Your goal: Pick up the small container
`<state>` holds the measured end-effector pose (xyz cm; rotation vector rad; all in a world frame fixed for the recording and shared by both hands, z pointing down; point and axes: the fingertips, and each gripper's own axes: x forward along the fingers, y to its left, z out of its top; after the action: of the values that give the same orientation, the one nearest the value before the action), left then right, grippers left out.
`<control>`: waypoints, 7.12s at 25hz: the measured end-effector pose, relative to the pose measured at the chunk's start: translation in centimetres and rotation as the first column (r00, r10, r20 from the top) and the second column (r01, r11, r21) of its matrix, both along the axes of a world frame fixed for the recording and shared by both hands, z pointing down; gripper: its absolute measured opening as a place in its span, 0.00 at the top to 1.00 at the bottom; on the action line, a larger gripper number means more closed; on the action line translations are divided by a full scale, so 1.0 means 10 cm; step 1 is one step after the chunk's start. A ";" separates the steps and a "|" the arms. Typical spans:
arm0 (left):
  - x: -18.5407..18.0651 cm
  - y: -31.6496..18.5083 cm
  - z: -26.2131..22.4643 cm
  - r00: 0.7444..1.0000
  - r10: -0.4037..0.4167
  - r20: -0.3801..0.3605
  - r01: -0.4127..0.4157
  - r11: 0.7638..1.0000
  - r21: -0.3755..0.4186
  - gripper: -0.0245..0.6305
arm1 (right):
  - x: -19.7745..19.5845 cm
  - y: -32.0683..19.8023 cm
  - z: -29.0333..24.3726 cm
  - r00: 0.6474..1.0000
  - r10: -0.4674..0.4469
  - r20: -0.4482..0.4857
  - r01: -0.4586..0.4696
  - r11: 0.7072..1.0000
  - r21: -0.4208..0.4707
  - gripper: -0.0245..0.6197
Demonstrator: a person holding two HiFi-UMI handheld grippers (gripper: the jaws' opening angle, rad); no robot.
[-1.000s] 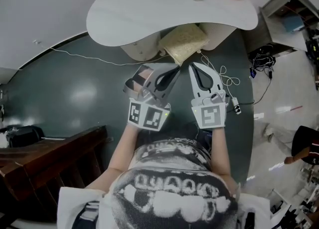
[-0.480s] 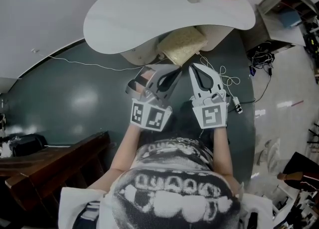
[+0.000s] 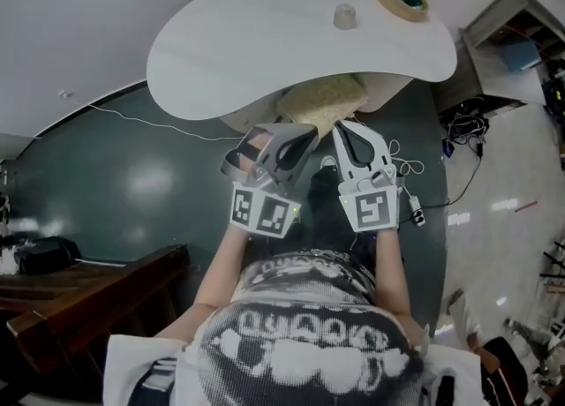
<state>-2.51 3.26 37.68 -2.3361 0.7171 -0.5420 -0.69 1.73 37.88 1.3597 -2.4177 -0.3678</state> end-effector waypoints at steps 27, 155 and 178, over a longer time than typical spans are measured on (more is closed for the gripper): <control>1.10 -1.85 -0.02 0.973 -0.229 0.042 0.228 0.974 0.011 0.96 | 1.13 -2.01 0.15 0.978 -0.206 0.009 0.206 0.978 -0.022 0.95; 0.64 -3.21 0.61 0.976 0.141 0.168 -0.131 0.989 -0.068 0.96 | 1.25 -3.76 1.40 0.983 0.182 -0.016 -0.174 0.912 -0.372 0.44; 0.93 -2.93 0.60 0.931 0.340 0.129 -0.337 0.940 -0.045 0.96 | 1.30 -2.89 1.20 0.949 0.314 -0.039 -0.306 0.881 -0.360 0.43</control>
<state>6.75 -26.00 43.63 -2.3469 0.2352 -0.5457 12.26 -27.19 49.84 1.5403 -2.0924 0.1710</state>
